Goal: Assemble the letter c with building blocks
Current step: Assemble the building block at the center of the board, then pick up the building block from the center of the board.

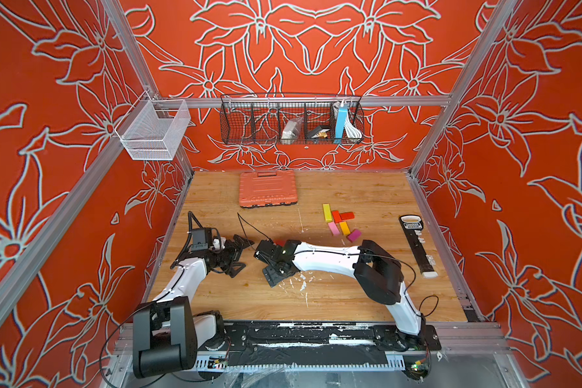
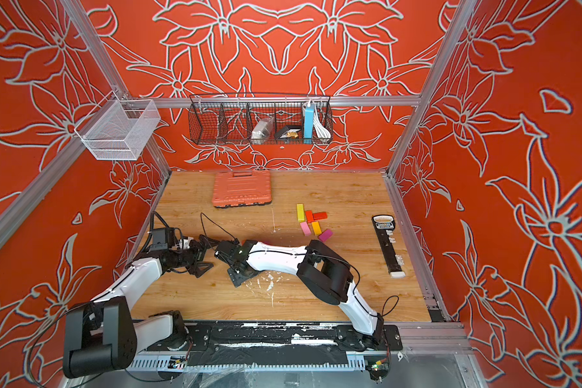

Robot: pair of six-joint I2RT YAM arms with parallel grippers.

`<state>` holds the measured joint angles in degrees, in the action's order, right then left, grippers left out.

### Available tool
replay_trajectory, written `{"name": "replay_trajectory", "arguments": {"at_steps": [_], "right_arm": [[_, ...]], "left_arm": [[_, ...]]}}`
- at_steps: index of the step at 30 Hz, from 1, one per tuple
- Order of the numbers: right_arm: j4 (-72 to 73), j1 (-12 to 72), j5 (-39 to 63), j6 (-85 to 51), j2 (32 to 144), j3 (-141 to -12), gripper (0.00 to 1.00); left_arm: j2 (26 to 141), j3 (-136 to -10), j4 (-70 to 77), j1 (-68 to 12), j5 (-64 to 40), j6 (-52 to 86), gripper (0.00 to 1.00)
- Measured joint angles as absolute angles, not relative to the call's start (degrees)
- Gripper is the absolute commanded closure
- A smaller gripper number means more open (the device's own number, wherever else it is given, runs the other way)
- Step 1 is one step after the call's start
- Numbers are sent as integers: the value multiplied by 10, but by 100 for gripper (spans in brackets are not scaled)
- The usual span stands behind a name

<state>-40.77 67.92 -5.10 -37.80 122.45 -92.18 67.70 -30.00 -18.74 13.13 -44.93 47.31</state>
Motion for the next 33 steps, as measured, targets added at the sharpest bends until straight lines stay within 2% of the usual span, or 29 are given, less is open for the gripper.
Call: {"name": "replay_trajectory", "arguments": {"at_steps": [9,13,22,27,33], "right_arm": [[-412,674,-51,-378,1211,-920,13],[-409,652,-50,-378,1139,-883,13],[-396,493,-49,-378,954,-772,13],[-401,390,-37,-361,922,-708,14],[-405,273,-14,-331,927,-692,16]], "left_arm": [[677,-300,-188,131,-450,471,2],[676,-300,-188,131,-451,465,2],[666,-300,-190,123,-453,460,2],[666,-300,-191,89,-449,462,1],[685,-312,-194,51,-438,466,1]]}}
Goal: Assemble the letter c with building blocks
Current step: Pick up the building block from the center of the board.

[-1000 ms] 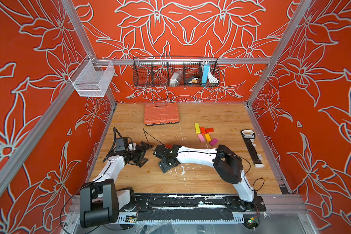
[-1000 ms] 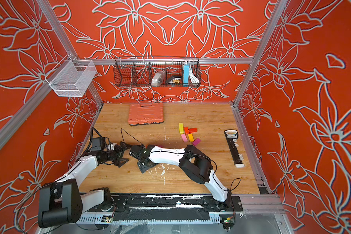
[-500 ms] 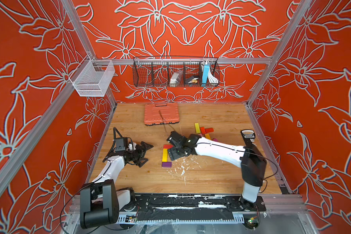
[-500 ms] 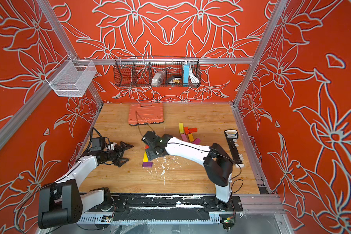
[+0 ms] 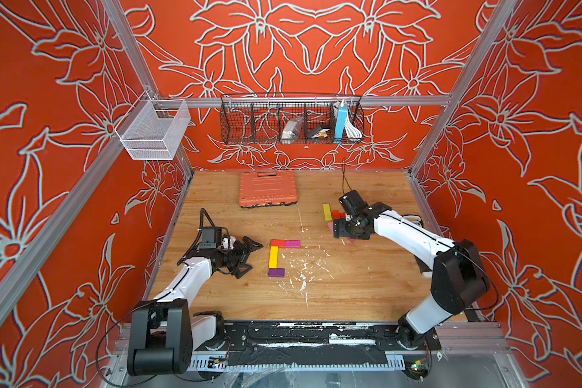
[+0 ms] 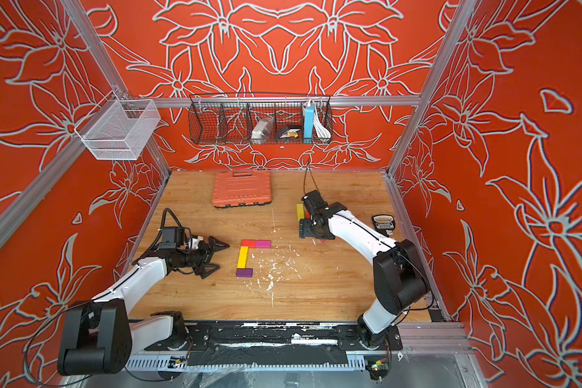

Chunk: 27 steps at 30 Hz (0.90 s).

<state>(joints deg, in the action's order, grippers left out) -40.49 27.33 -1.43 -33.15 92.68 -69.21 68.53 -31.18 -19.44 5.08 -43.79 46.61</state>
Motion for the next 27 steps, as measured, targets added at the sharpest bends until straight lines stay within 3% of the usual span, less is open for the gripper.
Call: {"name": "replay_trajectory", "arguments": {"at_steps": [11,27], "right_arm": [[-405,191,4,-323,1000,-698,18],[-397,183,14,-323,1074,-730,19]], "left_arm": [[752,-375,-196,32,-423,470,2],[790,-388,-183,14,-421,487,2]]}}
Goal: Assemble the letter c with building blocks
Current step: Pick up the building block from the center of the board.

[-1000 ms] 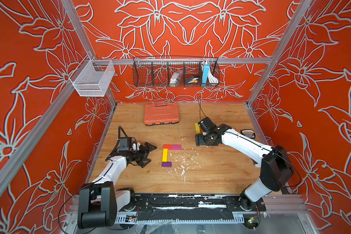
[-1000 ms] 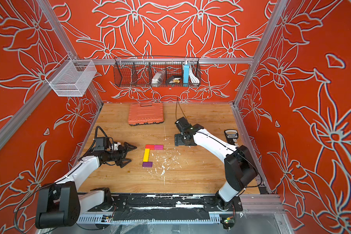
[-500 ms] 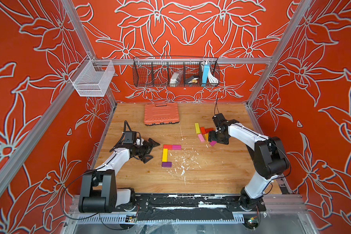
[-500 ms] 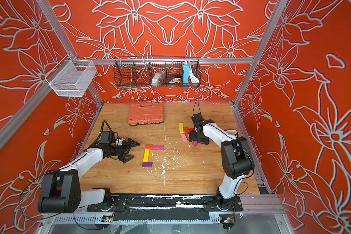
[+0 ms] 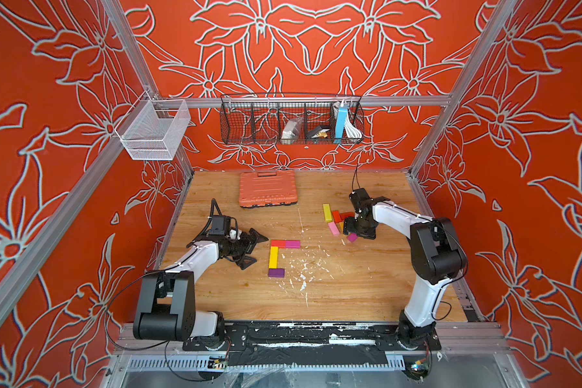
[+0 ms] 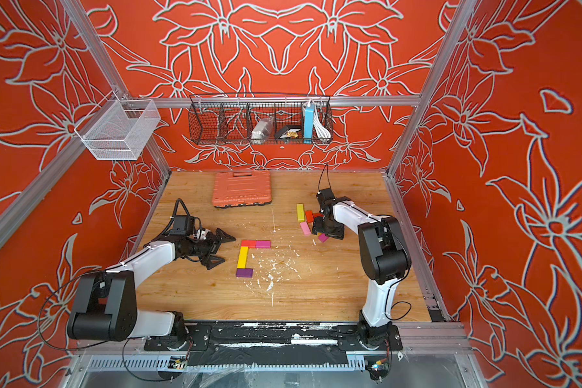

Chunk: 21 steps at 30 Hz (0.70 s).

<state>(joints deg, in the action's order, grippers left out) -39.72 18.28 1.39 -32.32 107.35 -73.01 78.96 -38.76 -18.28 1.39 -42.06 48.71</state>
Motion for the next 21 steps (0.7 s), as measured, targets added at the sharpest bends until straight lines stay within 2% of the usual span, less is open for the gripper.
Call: {"name": "replay_trajectory", "arguments": {"at_steps": [12,21], "right_arm": [[-390,170,10,-325,1066,-710,22],[-384,157,7,-329,1056,-679,29]], "left_arm": [[794,-388,-179,14,-421,487,1],[796,-389,-177,14,-421,487,2]]}}
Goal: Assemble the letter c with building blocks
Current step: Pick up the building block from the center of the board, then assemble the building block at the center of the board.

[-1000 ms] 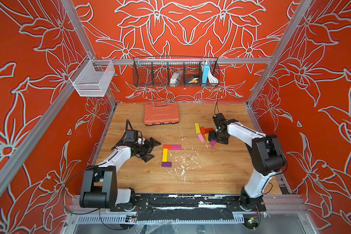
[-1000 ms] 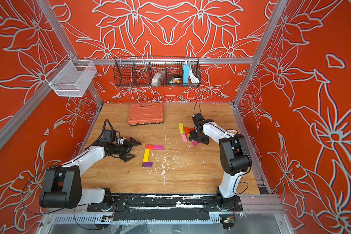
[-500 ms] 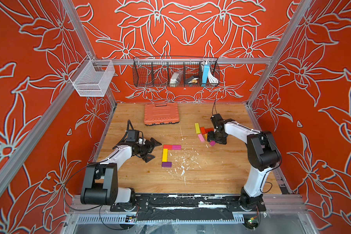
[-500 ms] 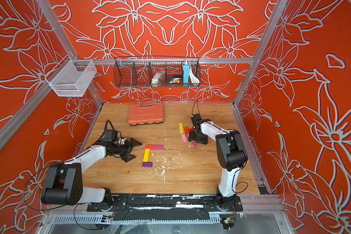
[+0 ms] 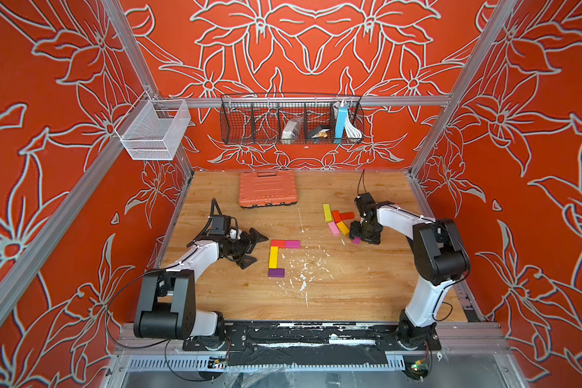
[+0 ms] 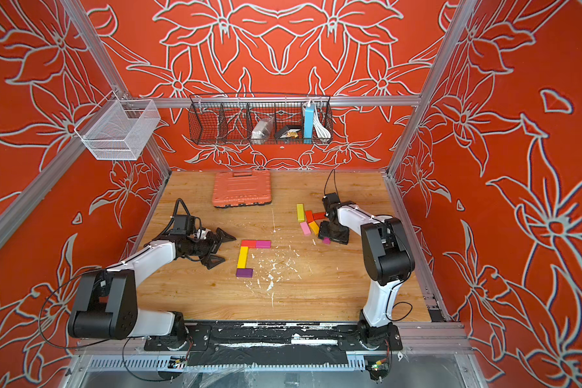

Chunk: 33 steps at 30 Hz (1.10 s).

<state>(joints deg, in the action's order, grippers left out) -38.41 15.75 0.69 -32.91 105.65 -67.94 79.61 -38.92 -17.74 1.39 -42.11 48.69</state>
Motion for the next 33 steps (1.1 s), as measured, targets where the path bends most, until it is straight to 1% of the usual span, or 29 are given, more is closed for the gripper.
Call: {"name": "replay_trajectory", "arguments": {"at_steps": [2,5,10,11,14,17,22,24,28,33], "right_arm": [[-383,157,8,-329,1056,-679,32],[-382,157,12,-325,1056,-680,40],[-375,157,25,-317,1058,-683,70],[-373,157,30,-316,1058,-683,75],[-367,157,44,-309,1057,-683,83],[-357,157,60,-303,1044,-669,88],[-356,171,82,-304,973,-618,89],[-356,194,86,-304,943,-606,88],[-354,287,90,-303,909,-604,89],[-357,420,91,-296,915,-614,88]], "left_arm": [[798,-389,-176,14,-421,487,2],[800,-389,-175,14,-421,487,2],[800,-391,-175,14,-421,487,2],[800,-391,-175,14,-421,487,2],[800,-391,-176,14,-421,486,2],[796,-391,-180,14,-421,486,2],[769,-391,-190,14,-419,486,1],[756,-391,-194,14,-417,486,2],[731,-391,-205,14,-411,486,2],[708,-383,-214,20,-410,486,2]]}}
